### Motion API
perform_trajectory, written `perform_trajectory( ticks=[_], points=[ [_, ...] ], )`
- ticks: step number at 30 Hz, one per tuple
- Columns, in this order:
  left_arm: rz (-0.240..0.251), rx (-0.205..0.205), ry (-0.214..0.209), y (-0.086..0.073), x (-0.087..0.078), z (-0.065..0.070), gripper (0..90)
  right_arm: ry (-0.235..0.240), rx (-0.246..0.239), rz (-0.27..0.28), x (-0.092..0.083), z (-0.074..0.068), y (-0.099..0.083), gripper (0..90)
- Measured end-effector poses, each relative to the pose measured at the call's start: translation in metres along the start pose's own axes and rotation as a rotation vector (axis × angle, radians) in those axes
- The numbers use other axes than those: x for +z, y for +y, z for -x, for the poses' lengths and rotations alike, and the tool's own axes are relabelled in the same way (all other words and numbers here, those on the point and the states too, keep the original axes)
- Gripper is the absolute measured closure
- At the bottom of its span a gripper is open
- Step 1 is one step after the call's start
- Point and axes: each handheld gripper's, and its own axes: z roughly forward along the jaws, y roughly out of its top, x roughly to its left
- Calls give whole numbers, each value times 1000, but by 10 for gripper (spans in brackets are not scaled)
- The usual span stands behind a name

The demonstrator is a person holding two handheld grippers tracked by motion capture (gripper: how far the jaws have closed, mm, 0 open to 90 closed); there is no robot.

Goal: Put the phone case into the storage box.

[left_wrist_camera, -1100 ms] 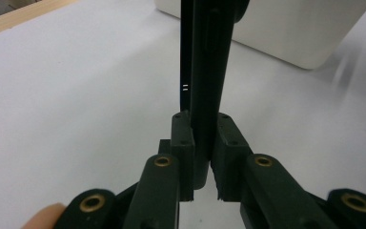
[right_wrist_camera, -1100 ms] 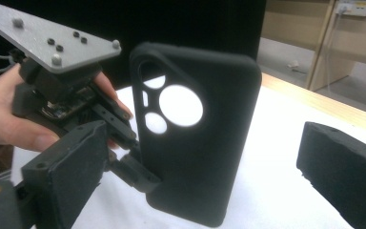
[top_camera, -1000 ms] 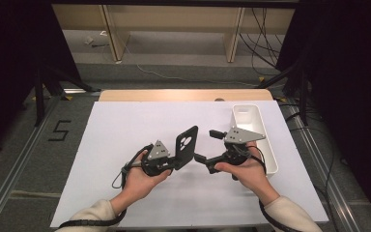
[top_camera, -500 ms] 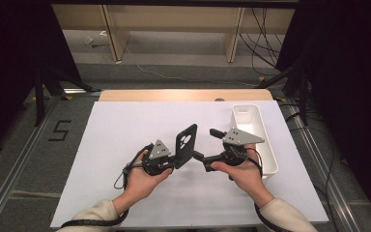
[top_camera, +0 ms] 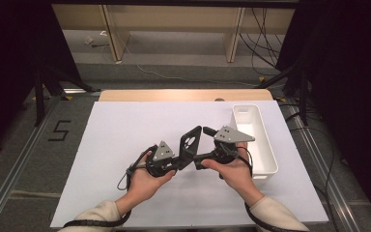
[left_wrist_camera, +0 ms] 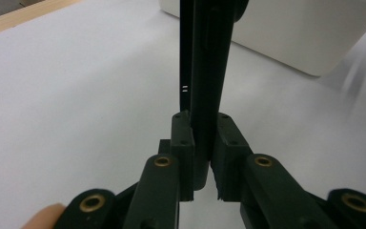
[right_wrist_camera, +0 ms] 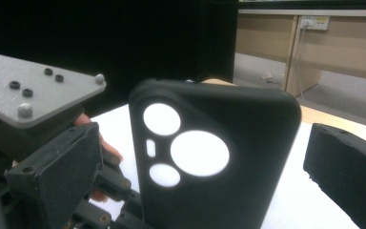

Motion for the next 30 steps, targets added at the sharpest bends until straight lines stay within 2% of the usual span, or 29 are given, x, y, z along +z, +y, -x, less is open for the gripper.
perform_trajectory(
  ticks=[7,18,30],
  points=[
    [-2,10,-8,1,1,3,805,-27,4,4,5,0,1,5],
    [-1,7,-12,0,1,3,805,-19,-7,3,14,-5,0,14],
    [7,13,-15,0,2,5,805,-54,7,32,13,-3,0,67]
  ],
)
